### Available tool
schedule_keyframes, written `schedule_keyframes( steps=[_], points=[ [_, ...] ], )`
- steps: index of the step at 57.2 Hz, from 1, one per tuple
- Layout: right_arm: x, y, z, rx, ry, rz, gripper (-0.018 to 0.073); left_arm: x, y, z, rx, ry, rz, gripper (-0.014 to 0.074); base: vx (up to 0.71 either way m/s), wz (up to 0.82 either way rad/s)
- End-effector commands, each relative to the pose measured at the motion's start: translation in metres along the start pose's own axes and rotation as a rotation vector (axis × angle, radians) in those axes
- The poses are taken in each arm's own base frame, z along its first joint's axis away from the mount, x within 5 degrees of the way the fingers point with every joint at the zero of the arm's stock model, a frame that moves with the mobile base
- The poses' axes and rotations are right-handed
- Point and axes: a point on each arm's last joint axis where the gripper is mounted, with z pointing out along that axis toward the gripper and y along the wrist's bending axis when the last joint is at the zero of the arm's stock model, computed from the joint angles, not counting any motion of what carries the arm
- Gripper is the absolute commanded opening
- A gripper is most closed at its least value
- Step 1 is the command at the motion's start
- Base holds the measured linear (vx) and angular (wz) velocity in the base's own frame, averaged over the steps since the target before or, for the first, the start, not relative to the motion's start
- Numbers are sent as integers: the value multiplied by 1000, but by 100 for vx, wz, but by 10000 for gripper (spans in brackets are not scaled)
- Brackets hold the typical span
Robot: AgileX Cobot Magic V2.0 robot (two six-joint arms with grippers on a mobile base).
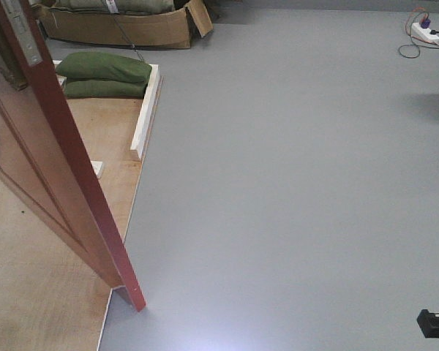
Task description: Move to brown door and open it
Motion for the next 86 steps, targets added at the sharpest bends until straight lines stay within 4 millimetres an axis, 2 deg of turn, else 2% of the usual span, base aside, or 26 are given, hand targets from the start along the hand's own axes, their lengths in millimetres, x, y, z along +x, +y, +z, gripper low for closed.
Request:
schedule_keyframes(
  steps=[1, 86],
  points=[
    [-6, -1, -1, 9, -88, -12, 0, -9, -25, -12, 70, -67, -1, -3, 0, 0],
    [-6, -1, -1, 9, -88, -12, 0, -9, -25, -12, 70, -67, -1, -3, 1, -1]
  ],
)
